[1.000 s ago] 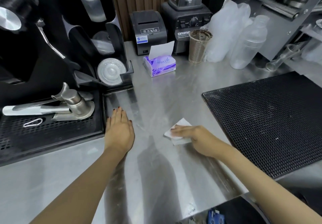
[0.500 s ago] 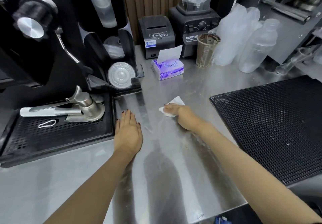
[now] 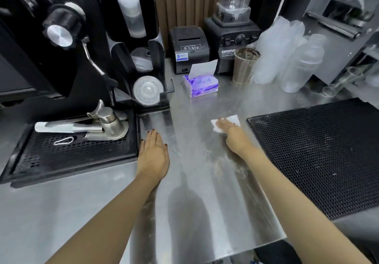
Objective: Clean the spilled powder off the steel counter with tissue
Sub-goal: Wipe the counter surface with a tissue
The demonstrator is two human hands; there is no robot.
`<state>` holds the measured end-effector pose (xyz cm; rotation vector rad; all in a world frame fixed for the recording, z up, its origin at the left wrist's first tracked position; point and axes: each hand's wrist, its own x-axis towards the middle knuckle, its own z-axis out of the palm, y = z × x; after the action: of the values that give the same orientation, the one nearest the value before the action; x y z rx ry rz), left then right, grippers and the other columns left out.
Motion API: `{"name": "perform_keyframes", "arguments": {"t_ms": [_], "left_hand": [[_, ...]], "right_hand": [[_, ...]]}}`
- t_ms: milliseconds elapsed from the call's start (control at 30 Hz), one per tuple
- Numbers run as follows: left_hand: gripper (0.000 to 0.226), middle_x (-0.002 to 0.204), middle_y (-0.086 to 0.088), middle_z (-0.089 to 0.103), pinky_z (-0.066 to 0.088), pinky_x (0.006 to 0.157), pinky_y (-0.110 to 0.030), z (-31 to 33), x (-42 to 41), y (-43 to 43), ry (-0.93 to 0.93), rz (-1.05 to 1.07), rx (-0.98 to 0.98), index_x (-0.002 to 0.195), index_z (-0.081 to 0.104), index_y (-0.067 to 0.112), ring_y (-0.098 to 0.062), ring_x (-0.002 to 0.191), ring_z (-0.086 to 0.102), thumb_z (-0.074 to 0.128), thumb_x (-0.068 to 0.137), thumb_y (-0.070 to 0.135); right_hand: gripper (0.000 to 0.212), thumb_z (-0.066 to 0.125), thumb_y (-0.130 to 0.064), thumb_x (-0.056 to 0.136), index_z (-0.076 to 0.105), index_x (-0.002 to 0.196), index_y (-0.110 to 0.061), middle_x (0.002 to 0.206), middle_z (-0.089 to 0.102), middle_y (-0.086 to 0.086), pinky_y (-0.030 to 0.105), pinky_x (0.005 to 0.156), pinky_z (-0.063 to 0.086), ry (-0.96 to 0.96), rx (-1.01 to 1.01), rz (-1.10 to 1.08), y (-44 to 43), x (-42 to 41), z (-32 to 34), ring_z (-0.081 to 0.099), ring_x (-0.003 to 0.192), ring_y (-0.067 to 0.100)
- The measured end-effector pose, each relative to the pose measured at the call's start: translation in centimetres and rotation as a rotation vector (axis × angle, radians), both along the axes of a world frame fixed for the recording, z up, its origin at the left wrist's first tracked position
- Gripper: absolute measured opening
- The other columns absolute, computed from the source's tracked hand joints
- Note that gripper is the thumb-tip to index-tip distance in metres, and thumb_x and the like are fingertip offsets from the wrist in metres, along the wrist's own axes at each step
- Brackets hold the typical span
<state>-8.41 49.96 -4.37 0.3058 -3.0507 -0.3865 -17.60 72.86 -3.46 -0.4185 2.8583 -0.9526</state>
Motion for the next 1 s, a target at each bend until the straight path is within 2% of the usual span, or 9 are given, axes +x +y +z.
{"name": "perform_keyframes", "arguments": {"t_ms": [100,200,300,400,567,733,833,933,1000], "left_hand": [[0.051,0.155,-0.012,0.010,0.004,0.118,-0.033,0.3,1.0,0.3,0.034,-0.017,0.055,0.144,0.016,0.001,-0.022,0.144,0.006,0.025,0.098,0.023],[0.053,0.155,-0.012,0.009,0.001,0.117,-0.031,0.4,4.0,0.5,0.087,-0.088,0.087,0.144,0.015,0.001,-0.022,0.144,0.005,0.026,0.098,0.025],[0.065,0.155,-0.009,0.013,-0.001,0.115,-0.027,0.4,7.5,0.0,0.100,-0.148,0.105,0.144,0.019,0.003,-0.020,0.144,0.008,0.011,0.090,0.039],[0.068,0.155,-0.007,0.015,-0.006,0.112,-0.024,0.3,9.7,-1.7,0.070,-0.043,0.101,0.144,0.020,0.005,-0.018,0.144,0.008,0.009,0.087,0.041],[0.086,0.155,-0.008,0.015,-0.008,0.111,-0.027,0.1,10.5,-2.9,0.005,0.033,0.011,0.144,0.019,0.006,-0.019,0.144,0.006,-0.011,0.075,0.047],[0.082,0.156,-0.006,0.007,-0.011,0.111,-0.026,0.1,10.6,-2.9,-0.014,0.055,-0.030,0.146,0.012,0.008,-0.016,0.144,-0.002,-0.014,0.077,0.044],[0.080,0.156,-0.006,0.003,-0.011,0.111,-0.026,0.0,10.6,-3.0,-0.042,0.056,-0.039,0.146,0.008,0.008,-0.016,0.144,-0.004,-0.015,0.078,0.043],[0.087,0.156,-0.006,0.002,-0.011,0.111,-0.026,0.1,10.6,-2.9,-0.059,0.044,-0.040,0.146,0.007,0.008,-0.016,0.144,-0.005,-0.018,0.072,0.045],[0.087,0.156,-0.006,0.001,-0.011,0.111,-0.026,0.1,10.5,-2.9,-0.054,0.040,-0.040,0.146,0.006,0.008,-0.016,0.144,-0.006,-0.018,0.072,0.045]], "right_hand": [[0.049,0.036,0.004,0.083,0.047,0.130,-0.002,0.143,0.040,0.013,0.008,0.105,0.005,0.011,-0.005,0.279,-1.2,4.2,-1.4,0.029,0.136,0.016],[0.060,0.039,0.016,0.077,0.052,0.129,-0.011,0.138,0.045,0.000,0.009,0.113,0.010,-0.007,-0.047,0.398,-0.6,6.9,-2.2,0.031,0.135,0.008],[0.065,0.034,0.016,0.070,0.054,0.126,-0.011,0.134,0.048,0.000,0.023,0.116,0.017,0.081,-0.094,0.179,1.2,3.7,-0.5,0.032,0.134,0.016],[0.046,0.040,0.016,0.079,0.059,0.117,-0.001,0.120,0.063,0.012,0.038,0.115,0.025,0.107,-0.034,-0.025,1.9,0.0,1.2,0.053,0.120,0.026],[0.046,0.035,0.011,0.089,0.048,0.130,-0.004,0.137,0.048,0.018,0.026,0.101,0.023,0.063,-0.023,-0.080,-1.9,-2.7,1.9,0.042,0.127,0.032],[0.048,0.040,0.006,0.088,0.050,0.131,-0.014,0.142,0.044,0.009,0.027,0.107,0.026,-0.039,0.028,0.055,-8.1,-3.6,1.4,0.039,0.131,0.025],[0.051,0.041,0.010,0.084,0.053,0.128,-0.012,0.139,0.048,0.010,0.024,0.108,0.027,-0.091,0.023,0.228,-10.5,-0.4,1.1,0.042,0.130,0.025],[0.062,0.037,0.024,0.071,0.056,0.123,-0.006,0.137,0.049,0.013,0.002,0.105,0.014,-0.107,0.003,0.509,-10.1,4.6,-0.4,0.041,0.132,0.022],[0.065,0.035,0.026,0.070,0.056,0.123,-0.006,0.137,0.048,0.010,0.000,0.105,0.011,-0.160,0.003,0.657,-8.6,7.7,-0.4,0.036,0.131,0.013]]}}
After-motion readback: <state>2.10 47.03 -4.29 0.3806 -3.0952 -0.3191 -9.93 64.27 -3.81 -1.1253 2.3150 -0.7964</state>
